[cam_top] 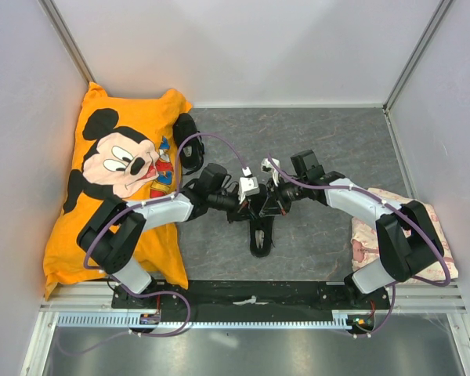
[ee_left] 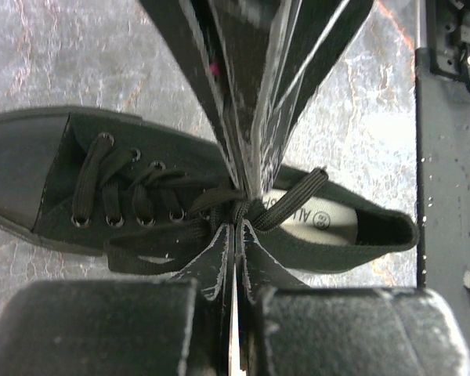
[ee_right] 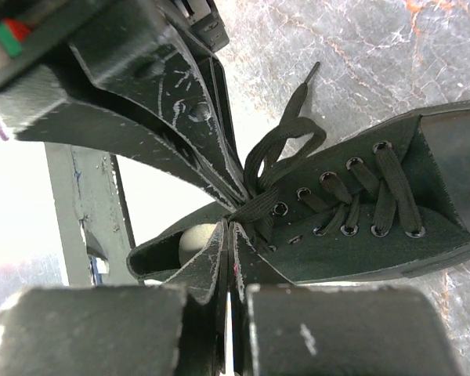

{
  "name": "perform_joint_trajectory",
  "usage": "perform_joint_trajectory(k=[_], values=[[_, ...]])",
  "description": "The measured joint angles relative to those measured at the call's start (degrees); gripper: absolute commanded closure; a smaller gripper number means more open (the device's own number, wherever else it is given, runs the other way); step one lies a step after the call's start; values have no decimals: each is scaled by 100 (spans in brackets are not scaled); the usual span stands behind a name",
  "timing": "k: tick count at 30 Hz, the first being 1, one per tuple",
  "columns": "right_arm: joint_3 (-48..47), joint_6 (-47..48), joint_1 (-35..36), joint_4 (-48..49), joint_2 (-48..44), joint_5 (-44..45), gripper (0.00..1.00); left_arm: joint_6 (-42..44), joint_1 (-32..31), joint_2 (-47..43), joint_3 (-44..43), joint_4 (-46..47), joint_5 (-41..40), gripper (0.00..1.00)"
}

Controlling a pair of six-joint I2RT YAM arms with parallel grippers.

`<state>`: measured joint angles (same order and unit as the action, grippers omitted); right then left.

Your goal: Tie the shoes

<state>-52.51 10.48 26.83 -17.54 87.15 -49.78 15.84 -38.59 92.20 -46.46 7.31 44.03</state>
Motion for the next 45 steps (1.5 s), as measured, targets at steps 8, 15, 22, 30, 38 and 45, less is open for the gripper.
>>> perform_joint_trajectory(k=[8,15,22,30,38,45], values=[[61,0,-2,4,-9,-57,94,-197,-105,35,-234,-13,-39,99],[63,-37,-46,-13,-15,-59,68,-271,-105,129,-186,273,-37,98],[0,-46,-518,-188,-59,-144,55,-264,-103,225,-155,490,-31,98],[-271,-11,-813,-317,105,-278,66,-262,-87,275,-151,531,-13,98],[-273,28,-697,-407,404,-293,68,-256,-85,280,-146,570,7,99],[-271,28,-570,-391,483,-295,67,-249,-85,280,-146,610,15,98]])
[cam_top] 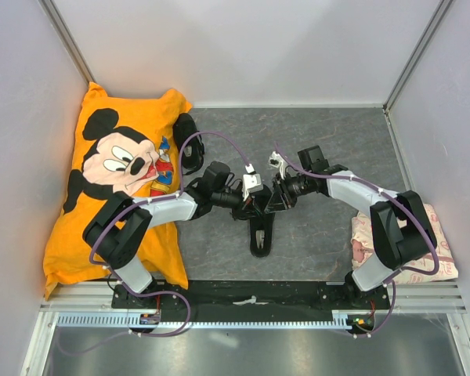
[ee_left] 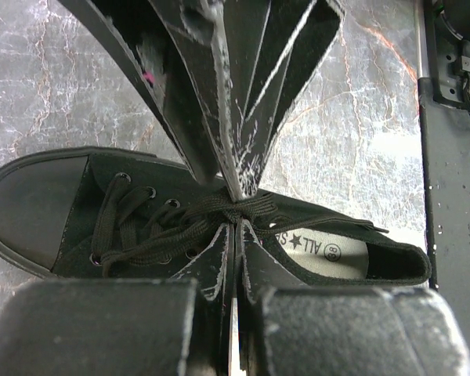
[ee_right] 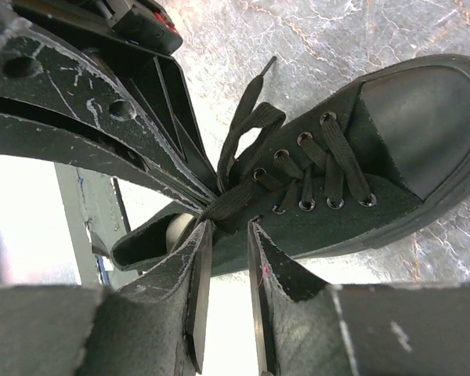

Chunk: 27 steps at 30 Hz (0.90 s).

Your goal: Tie the shoes

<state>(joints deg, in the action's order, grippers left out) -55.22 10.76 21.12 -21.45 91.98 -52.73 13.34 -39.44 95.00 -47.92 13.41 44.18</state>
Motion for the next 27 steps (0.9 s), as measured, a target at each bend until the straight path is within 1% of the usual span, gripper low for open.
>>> perform_joint_trajectory(k=[3,7,13,15,18,19,22,25,27], values=[[0,-7,52,46,4,0,66,2,0,0,4,20,37,98],[0,-52,111,138,4,0,58,22,15,0,26,44,131,98],[0,-96,155,232,44,-2,57,81,20,0,37,44,225,98],[0,-98,155,238,55,-2,57,92,20,2,44,44,249,98],[0,-105,155,254,57,-13,76,105,20,2,44,44,251,98],[0,-114,155,260,57,-26,86,109,20,2,46,44,251,98],[4,-138,162,275,57,-59,100,114,20,2,46,44,249,99],[15,-142,166,286,57,-61,100,114,22,2,48,42,249,96],[46,-142,166,302,52,-61,100,116,24,2,48,37,245,85]])
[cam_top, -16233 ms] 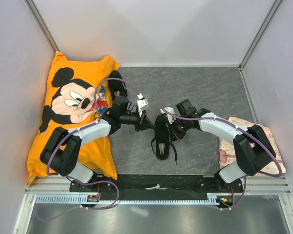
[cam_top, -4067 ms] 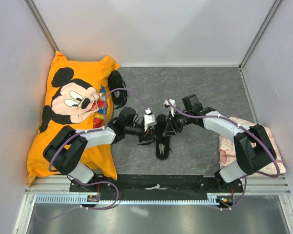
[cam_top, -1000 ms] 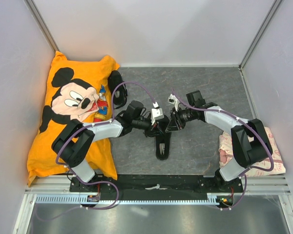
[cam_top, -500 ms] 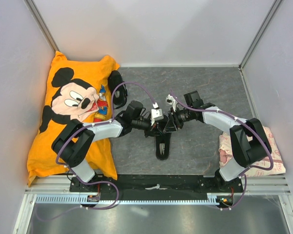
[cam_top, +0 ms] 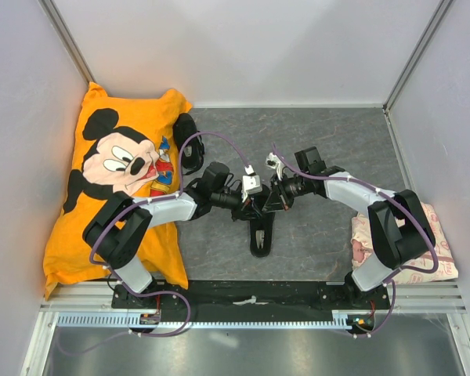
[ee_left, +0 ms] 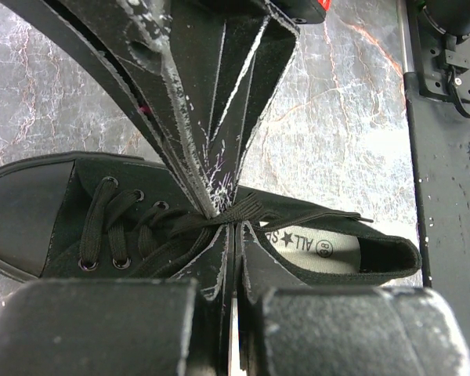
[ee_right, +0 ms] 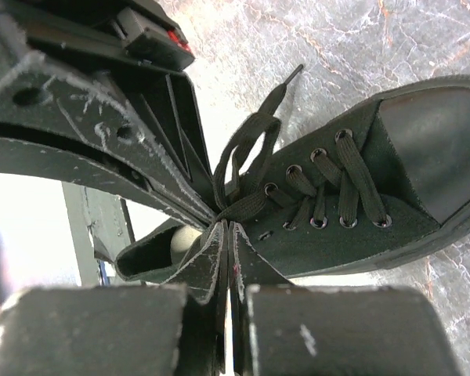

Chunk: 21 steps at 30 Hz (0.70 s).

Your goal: Tie the shoes

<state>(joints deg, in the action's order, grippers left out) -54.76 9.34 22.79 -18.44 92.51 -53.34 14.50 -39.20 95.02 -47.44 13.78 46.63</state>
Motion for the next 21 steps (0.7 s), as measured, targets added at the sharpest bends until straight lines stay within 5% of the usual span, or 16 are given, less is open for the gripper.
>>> perform_joint_trajectory(k=[5,11,21], values=[[103,9,0,4,-59,26,100,114,81,-33,13,-181,-7,60],[192,37,0,2,-240,50,100,804,264,-822,411,-914,39,46],[192,59,0,2,-310,76,100,2485,564,-1335,476,-1611,199,43]])
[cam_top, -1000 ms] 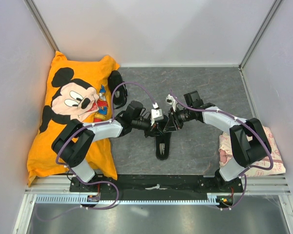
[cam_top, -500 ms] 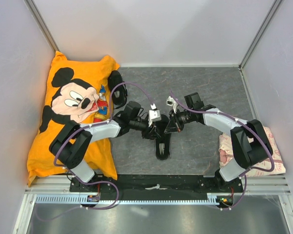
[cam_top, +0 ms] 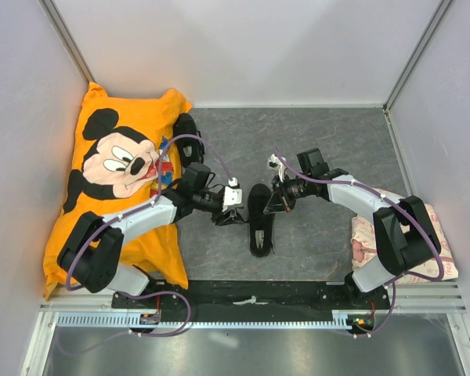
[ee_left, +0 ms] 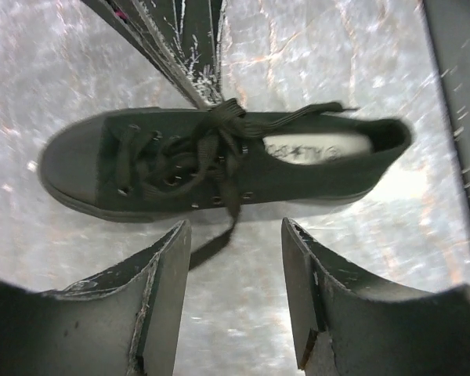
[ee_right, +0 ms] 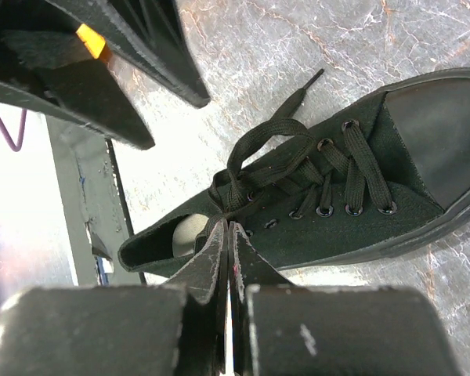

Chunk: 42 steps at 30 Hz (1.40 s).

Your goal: Tie the shoes

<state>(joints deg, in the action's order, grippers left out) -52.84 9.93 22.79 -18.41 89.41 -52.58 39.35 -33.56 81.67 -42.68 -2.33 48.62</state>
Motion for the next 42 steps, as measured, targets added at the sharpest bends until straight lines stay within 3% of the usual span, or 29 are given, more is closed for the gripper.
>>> perform_joint_trajectory(k=[6,17,30,33,40,42], values=[[0,0,0,-2,0,37,100,1353,9,597,-621,-247,28,43],[0,-4,0,-2,-52,101,100,3077,-39,1711,-1740,-1163,153,43],[0,-2,0,-2,-52,94,100,3950,-107,2406,-2564,-2420,144,46],[0,-2,0,-4,-52,92,100,4076,-107,2470,-2677,-2664,144,55],[0,0,0,-4,-52,94,100,4304,-118,2535,-2881,-3060,142,88],[0,-2,0,-9,-52,98,100,4319,-118,2535,-2881,-3128,144,94]])
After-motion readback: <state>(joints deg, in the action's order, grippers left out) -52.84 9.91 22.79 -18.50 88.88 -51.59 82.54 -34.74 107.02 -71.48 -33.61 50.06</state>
